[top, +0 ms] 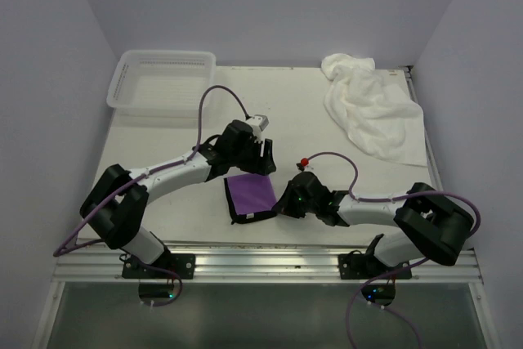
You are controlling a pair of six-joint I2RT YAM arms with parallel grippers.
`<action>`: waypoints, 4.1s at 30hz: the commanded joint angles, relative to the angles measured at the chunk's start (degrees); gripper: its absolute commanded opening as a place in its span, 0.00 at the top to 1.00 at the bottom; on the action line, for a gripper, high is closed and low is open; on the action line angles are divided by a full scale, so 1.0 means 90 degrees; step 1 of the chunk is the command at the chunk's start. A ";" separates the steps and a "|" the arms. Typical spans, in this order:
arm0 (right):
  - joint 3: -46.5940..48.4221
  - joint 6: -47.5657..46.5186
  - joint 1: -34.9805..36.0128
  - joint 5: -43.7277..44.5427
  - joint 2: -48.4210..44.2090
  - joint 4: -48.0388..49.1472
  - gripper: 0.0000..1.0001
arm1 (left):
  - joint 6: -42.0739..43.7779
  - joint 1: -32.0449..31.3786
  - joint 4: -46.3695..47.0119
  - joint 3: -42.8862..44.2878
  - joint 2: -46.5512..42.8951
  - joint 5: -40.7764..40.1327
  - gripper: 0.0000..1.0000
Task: Roll the towels
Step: Roll the towel
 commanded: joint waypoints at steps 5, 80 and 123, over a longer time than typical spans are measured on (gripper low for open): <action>-0.0208 -0.0218 0.0017 0.0282 0.0203 0.0086 1.00 | 0.0162 -0.0532 -0.0717 0.0811 0.0713 -0.0873 0.36; 0.2027 -0.2620 0.1658 0.3172 0.0661 -0.2931 1.00 | -0.0648 -0.0504 0.0375 0.1652 0.1798 -0.3004 1.00; 0.4528 -0.4035 0.2282 0.4892 0.3170 -0.5490 1.00 | -0.0482 0.0952 0.2632 0.0333 0.1906 -0.1070 1.00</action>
